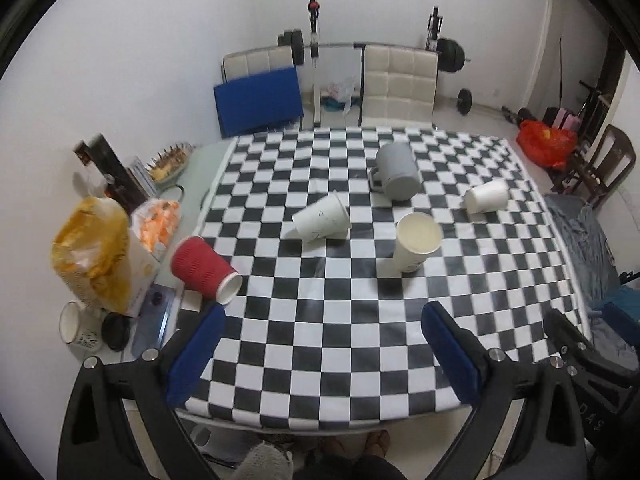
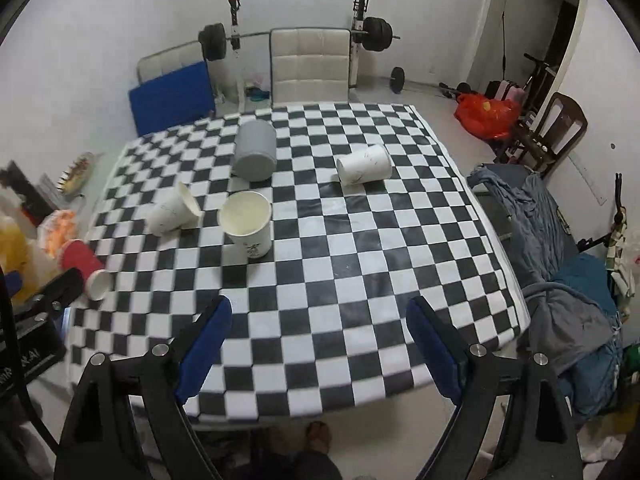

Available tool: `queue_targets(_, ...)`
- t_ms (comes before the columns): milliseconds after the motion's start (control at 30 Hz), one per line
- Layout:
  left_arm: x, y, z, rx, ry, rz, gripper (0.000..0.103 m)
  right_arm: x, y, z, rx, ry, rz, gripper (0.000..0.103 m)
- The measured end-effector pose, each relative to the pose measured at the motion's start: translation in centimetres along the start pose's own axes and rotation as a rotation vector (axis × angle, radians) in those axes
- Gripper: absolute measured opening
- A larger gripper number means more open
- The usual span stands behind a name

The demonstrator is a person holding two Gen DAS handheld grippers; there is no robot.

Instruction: Flip cup upright

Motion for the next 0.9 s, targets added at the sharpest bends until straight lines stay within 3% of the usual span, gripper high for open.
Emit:
queue_targets(367, 0.4, 0.5, 10.4, 0.027, -0.137, 0.059, 0.100, 1.4, -1.0, 13.6, 0.052, -0.163, 0.041, 0.091)
queue_targets(600, 0.4, 0.3, 12.9, 0.034, -0.146, 0.073, 0.100, 1.8, -1.4, 17.0, 0.075, -0.179, 0.045, 0.090)
queue_targets(900, 0.7, 0.0, 14.0, 0.041, -0.156, 0.073, 0.100, 2.4, -2.1, 18.5, 0.083, -0.189, 0.045, 0.090)
Point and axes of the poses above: each gripper's, at about its wrist camera, not at the fingertips, and z roughly against the way its jaws point, y to its left, x to its top, the point moved 8 cm from there along -z, roughly the way its jaws point, and after that the axes turned 6 degrees about -z, right-handed, at the moved point
